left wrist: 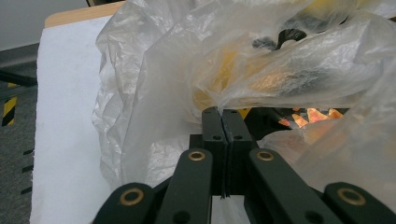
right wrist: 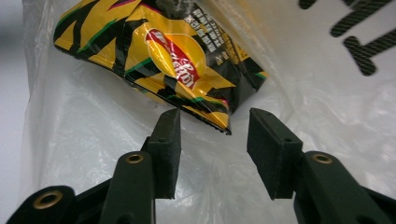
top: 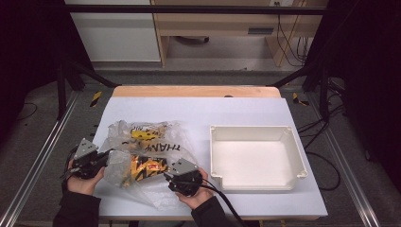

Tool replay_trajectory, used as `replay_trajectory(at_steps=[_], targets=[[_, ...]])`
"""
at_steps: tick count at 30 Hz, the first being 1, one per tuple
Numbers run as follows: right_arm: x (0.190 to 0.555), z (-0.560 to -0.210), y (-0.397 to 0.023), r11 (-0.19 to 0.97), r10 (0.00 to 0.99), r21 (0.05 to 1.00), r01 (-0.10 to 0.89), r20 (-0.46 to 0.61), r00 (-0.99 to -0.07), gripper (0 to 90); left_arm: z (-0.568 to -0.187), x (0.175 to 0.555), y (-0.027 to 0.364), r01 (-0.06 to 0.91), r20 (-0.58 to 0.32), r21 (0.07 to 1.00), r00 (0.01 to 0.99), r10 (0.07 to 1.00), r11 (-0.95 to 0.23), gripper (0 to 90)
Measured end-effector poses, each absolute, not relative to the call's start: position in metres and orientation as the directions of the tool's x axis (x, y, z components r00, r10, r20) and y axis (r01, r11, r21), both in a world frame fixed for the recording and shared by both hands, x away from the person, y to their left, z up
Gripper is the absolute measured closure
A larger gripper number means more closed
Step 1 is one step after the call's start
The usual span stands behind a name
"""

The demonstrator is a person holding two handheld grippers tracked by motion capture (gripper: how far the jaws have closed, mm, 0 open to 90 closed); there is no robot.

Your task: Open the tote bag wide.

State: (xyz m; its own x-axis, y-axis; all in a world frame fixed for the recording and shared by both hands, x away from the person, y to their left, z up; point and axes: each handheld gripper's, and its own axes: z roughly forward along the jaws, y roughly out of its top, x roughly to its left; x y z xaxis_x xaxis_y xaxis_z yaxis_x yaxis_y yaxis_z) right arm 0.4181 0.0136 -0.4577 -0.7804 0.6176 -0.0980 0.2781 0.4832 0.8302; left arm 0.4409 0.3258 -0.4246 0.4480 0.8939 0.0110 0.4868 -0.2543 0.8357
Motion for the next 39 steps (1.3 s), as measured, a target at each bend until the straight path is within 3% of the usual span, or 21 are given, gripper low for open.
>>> replay_trajectory(at_steps=[5, 11, 22, 26, 31, 39], targets=[[0.422, -0.459, 0.020, 0.504, 0.593, 0.819, 0.276, -0.096, -0.799, 64.0, -0.425, 0.441, 0.326, 0.489, 0.008, 0.835, 0.448, 0.894, -0.252, 89.7], [0.420, -0.454, 0.022, 0.526, 0.581, 0.800, 0.289, -0.090, -0.809, 89.0, -0.425, 0.442, 0.327, 0.492, 0.008, 0.834, 0.442, 0.897, -0.250, 89.7], [0.387, -0.441, -0.016, 0.539, 0.503, 0.801, 0.259, -0.059, -0.862, 89.7, -0.427, 0.445, 0.326, 0.503, 0.007, 0.828, 0.433, 0.901, -0.248, 89.6], [0.383, -0.450, -0.023, 0.549, 0.503, 0.796, 0.256, -0.070, -0.861, 86.2, -0.429, 0.446, 0.323, 0.508, 0.015, 0.819, 0.447, 0.894, -0.268, 89.5], [0.383, -0.447, -0.019, 0.495, 0.503, 0.848, 0.192, -0.099, -0.858, 62.0, -0.430, 0.446, 0.325, 0.514, 0.012, 0.814, 0.453, 0.892, -0.272, 89.4], [0.387, -0.451, 0.011, 0.495, 0.453, 0.854, 0.159, -0.098, -0.886, 47.6, -0.430, 0.444, 0.324, 0.509, 0.012, 0.817, 0.456, 0.890, -0.272, 89.5]])
